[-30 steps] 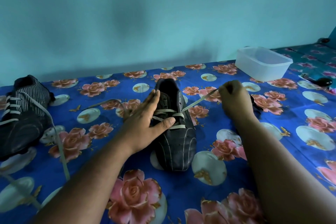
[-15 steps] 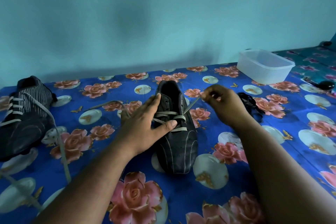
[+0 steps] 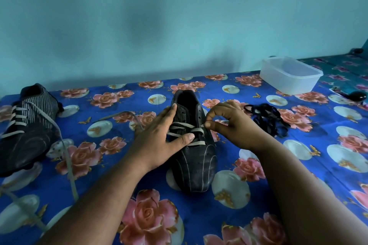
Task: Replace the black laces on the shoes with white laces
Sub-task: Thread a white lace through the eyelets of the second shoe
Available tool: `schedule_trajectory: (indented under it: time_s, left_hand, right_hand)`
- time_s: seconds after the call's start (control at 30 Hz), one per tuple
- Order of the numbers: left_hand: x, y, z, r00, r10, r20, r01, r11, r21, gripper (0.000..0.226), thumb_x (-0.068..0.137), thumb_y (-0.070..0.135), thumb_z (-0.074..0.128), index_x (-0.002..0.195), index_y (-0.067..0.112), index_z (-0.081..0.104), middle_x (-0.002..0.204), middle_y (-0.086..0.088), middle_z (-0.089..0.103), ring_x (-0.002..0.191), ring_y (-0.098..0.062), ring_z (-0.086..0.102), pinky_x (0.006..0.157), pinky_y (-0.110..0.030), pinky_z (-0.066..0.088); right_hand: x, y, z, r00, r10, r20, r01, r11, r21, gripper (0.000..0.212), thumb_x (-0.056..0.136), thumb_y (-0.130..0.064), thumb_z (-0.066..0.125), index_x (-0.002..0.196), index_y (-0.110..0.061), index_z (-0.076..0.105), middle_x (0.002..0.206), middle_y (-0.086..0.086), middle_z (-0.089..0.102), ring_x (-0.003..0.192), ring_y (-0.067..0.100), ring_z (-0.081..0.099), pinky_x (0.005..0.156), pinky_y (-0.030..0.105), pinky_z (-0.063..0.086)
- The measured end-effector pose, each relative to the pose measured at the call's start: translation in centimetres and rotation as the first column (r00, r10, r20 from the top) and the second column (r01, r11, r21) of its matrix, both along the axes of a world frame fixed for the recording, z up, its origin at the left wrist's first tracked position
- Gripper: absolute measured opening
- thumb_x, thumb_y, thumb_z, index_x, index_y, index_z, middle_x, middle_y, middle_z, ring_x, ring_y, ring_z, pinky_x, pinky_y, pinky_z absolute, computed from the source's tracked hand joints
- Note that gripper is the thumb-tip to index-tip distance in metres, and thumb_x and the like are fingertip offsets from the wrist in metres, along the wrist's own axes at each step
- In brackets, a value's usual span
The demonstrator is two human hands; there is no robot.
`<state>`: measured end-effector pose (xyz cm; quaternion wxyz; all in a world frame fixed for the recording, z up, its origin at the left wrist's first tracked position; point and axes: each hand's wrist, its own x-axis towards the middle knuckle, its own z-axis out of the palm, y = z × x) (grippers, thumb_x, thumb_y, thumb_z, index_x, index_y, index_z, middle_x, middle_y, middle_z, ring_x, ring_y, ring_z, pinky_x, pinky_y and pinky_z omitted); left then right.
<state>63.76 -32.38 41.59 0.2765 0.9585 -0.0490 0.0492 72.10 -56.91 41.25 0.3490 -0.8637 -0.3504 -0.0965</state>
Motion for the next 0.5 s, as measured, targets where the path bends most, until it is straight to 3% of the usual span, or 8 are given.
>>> schedule_trajectory:
  time_s: [0.07,0.17,0.23,0.3,0.4,0.5]
  left_hand:
    - [0.0,0.0,0.0,1.0,0.0,-0.007,0.0,1.0,-0.002,0.111,0.066,0.096,0.028,0.16,0.045,0.0,0.169,0.02,0.002,0.156,-0.008,0.007,0.123,-0.064,0.005]
    - [0.0,0.0,-0.1,1.0,-0.005,-0.016,0.004,1.0,-0.008,0.11,0.066,0.096,0.028,0.16,0.045,-0.002,0.169,0.02,0.0,0.155,-0.007,0.006,0.123,-0.064,0.001]
    - [0.1,0.1,-0.2,1.0,-0.005,-0.007,0.005,1.0,-0.006,0.11,0.066,0.097,0.028,0.16,0.045,-0.001,0.169,0.02,0.001,0.155,-0.007,0.006,0.122,-0.064,0.0]
    - [0.2,0.2,-0.3,1.0,-0.003,-0.001,0.003,1.0,-0.004,0.11,0.066,0.097,0.028,0.159,0.046,-0.001,0.169,0.02,0.002,0.155,-0.006,0.008,0.123,-0.063,0.001]
    - [0.2,0.3,-0.3,1.0,0.0,-0.001,0.0,1.0,-0.006,0.11,0.066,0.097,0.029,0.159,0.047,-0.001,0.169,0.019,0.004,0.156,-0.008,0.009,0.123,-0.061,0.003]
    - [0.2,0.2,-0.3,1.0,0.0,-0.01,0.0,1.0,-0.005,0.111,0.066,0.097,0.029,0.16,0.047,-0.002,0.169,0.018,0.004,0.156,-0.008,0.009,0.121,-0.058,0.005]
  right_hand:
    - [0.3,-0.6,0.1,0.999,-0.014,-0.029,0.014,1.0,0.015,0.028,0.092,-0.059,0.058,0.092,-0.033,0.066,0.098,-0.019,0.064,0.107,0.021,0.049,0.095,0.034,0.037]
    - [0.6,-1.3,0.3,0.998,-0.033,-0.048,0.034,0.999,0.029,0.009,0.099,-0.037,0.062,0.091,-0.032,0.064,0.095,-0.012,0.065,0.102,0.02,0.053,0.09,0.038,0.041]
    - [0.3,-1.0,0.5,0.996,0.018,-0.09,-0.011,0.997,0.078,0.005,0.097,-0.031,0.067,0.094,-0.028,0.067,0.095,-0.011,0.066,0.096,0.009,0.054,0.085,0.026,0.039]
    - [-0.2,-0.3,0.5,0.996,0.053,-0.072,-0.048,0.996,0.076,0.017,0.092,-0.035,0.074,0.103,-0.022,0.071,0.098,-0.013,0.067,0.098,0.004,0.055,0.085,0.015,0.038]
    - [-0.4,0.1,0.5,0.996,0.083,-0.041,-0.08,0.995,0.06,0.011,0.091,-0.032,0.076,0.098,-0.023,0.073,0.094,-0.013,0.068,0.098,0.01,0.059,0.087,0.023,0.043]
    - [-0.3,-0.2,0.7,0.996,0.066,-0.061,-0.064,0.997,0.039,0.006,0.096,-0.026,0.071,0.091,-0.021,0.07,0.091,-0.014,0.066,0.093,0.006,0.058,0.086,0.023,0.043]
